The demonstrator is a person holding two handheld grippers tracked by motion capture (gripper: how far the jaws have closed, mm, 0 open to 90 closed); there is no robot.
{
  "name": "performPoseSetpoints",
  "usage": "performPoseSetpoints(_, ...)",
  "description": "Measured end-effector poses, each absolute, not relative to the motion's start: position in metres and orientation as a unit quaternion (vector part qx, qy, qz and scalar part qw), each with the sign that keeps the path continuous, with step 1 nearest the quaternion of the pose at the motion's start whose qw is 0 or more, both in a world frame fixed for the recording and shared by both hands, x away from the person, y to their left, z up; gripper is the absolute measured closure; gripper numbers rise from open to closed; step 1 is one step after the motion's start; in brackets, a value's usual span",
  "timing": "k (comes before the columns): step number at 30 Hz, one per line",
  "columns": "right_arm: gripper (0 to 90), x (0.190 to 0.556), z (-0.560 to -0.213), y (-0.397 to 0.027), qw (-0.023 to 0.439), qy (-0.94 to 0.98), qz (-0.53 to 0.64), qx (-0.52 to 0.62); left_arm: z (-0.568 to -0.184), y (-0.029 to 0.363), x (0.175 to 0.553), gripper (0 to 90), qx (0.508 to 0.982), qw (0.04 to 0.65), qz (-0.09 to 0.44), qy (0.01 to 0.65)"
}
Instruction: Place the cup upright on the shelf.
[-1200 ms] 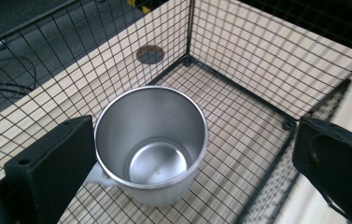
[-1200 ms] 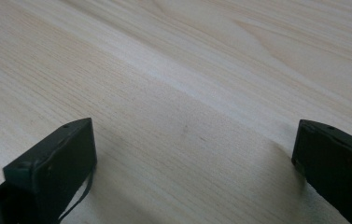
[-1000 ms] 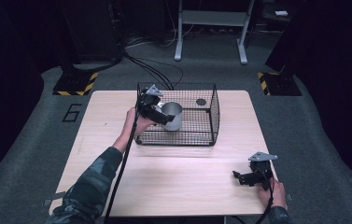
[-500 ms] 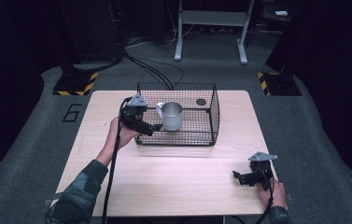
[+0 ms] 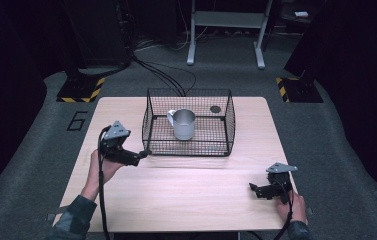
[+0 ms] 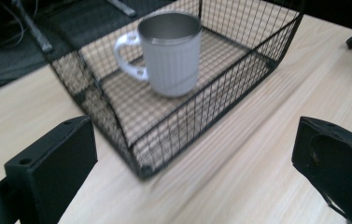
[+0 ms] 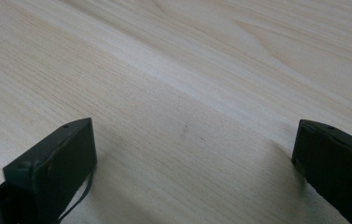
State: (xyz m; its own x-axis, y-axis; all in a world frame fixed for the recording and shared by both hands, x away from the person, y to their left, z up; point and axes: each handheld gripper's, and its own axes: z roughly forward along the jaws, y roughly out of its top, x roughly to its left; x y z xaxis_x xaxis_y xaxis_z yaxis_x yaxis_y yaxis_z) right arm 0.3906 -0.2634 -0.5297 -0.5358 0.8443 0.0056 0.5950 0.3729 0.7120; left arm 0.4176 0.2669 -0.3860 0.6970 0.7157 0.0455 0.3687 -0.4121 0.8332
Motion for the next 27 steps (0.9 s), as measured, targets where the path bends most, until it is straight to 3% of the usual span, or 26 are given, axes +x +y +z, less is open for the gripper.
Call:
performPoseSetpoints(9, 0.0, 0.391, -0.53, -0.263, 0.184, 0.808, 0.339, 0.445, -0.432, 0.308, 0.393, 0.1, 0.801, 0.399, 0.21, 0.393)
performPoseSetpoints(18, 0.0, 0.391, -0.53, -0.263, 0.184, 0.808, 0.339, 0.445, -0.503, 0.348, 0.388, 0.0, 0.776, 0.36, 0.186, 0.484)
performPoseSetpoints(27, 0.0, 0.391, -0.53, -0.263, 0.184, 0.808, 0.339, 0.445, -0.531, 0.354, 0.385, 0.0, 0.77, 0.338, 0.206, 0.501)
